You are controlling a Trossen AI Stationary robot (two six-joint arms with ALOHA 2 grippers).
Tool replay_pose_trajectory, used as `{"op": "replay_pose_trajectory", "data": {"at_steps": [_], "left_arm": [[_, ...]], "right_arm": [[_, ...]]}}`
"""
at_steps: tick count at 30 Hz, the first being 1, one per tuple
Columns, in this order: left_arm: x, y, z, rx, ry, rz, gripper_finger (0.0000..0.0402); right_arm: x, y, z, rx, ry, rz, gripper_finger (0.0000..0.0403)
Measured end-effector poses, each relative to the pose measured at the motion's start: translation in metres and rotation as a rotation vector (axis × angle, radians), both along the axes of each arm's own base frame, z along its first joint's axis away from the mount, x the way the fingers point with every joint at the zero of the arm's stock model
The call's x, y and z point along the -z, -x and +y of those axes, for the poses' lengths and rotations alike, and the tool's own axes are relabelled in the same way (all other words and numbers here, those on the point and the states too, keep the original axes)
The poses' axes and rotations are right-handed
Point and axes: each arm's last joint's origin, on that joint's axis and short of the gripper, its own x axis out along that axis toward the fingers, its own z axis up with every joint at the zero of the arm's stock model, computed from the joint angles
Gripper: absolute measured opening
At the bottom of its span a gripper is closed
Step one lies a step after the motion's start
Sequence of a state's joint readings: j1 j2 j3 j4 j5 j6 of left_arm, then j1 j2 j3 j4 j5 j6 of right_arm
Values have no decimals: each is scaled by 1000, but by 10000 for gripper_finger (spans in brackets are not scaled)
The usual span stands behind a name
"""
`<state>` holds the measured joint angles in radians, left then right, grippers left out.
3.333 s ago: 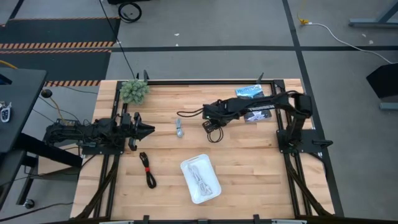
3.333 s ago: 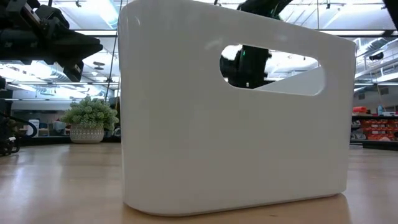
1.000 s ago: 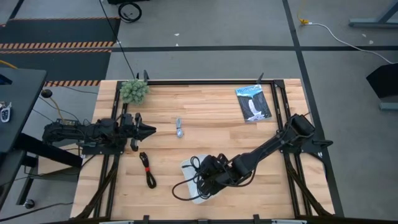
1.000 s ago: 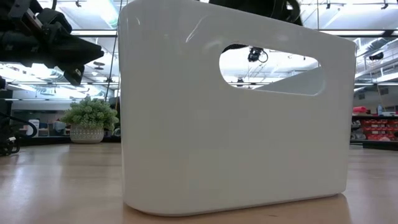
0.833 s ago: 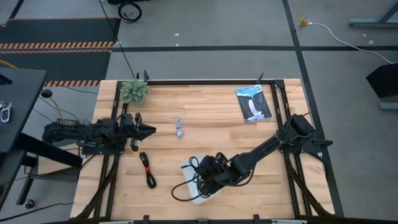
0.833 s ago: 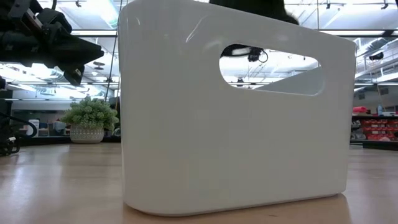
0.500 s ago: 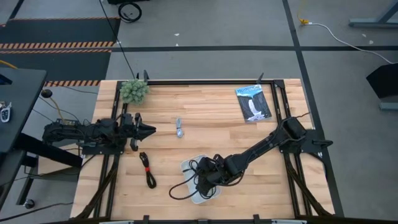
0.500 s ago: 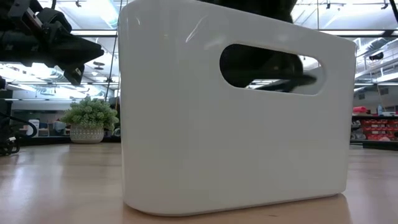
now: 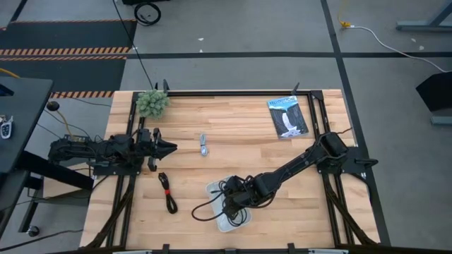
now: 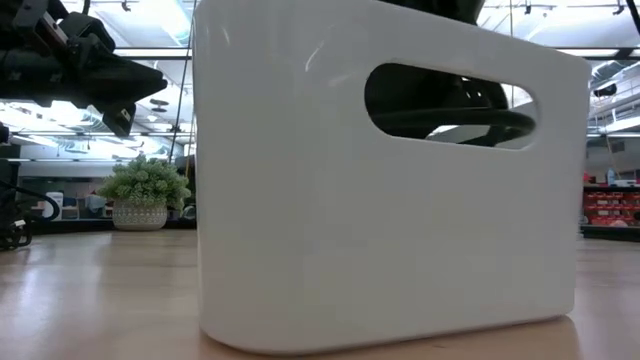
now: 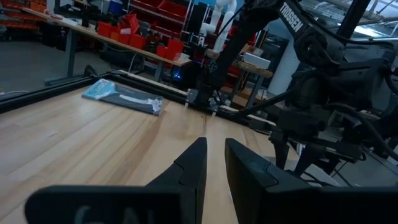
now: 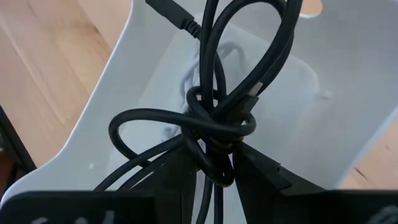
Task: Pick and place USB-C Cables
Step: Put the right black charger cable into the white bin, then put the black charger cable into the white bin
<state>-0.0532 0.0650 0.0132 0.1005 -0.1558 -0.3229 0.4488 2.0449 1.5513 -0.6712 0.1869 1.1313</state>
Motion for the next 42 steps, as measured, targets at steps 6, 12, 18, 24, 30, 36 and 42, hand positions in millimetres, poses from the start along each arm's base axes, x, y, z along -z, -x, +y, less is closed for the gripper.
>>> {"op": "replay_pose_trajectory", "data": {"at_steps": [6,12,18,24,30,36,42], "left_arm": [[0,0,0,0,0,0,66],[0,0,0,0,0,0,66],[0,0,0,0,0,1,66],[0,0,0,0,0,-1,66],[0,0,0,0,0,1,66],[0,0,0,0,0,1,66],[0,0,0,0,0,1,66]], "right_arm": [[0,0,0,-10,-23,14,135],[-2,-1,-4,14,-63,24,175],[-25,-4,-8,19,-75,36,187],[-60,-9,-13,17,55,-12,187],[-68,-4,-11,9,281,-62,187],[-64,8,-19,-8,384,78,182],[-58,18,-36,-17,474,228,166]]}}
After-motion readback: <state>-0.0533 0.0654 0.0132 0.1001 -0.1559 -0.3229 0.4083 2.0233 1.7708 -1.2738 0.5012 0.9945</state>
